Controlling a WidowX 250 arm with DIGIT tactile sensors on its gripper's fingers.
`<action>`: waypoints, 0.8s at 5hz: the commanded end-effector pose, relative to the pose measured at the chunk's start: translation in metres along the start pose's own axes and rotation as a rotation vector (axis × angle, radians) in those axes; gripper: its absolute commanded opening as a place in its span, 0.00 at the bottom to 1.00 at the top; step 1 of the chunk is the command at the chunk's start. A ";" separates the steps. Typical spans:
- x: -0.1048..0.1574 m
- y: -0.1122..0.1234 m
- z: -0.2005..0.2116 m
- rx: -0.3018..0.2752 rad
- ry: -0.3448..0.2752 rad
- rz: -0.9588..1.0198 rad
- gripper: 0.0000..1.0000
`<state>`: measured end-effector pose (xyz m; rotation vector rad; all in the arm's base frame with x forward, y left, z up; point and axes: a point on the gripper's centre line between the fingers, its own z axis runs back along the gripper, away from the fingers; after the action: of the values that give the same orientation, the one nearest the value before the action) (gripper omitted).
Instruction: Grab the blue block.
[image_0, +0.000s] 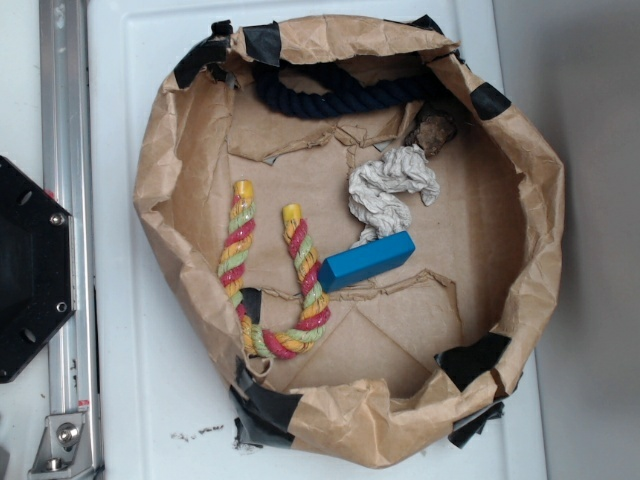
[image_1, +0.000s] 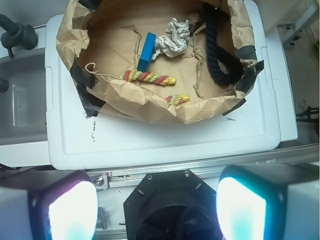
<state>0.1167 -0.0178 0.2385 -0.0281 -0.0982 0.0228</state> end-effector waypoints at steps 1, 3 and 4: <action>0.000 0.000 0.000 0.000 0.000 0.000 1.00; 0.095 0.007 -0.054 -0.014 0.056 0.195 1.00; 0.120 0.022 -0.093 -0.103 0.114 0.227 1.00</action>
<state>0.2411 0.0011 0.1433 -0.1298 0.0700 0.2248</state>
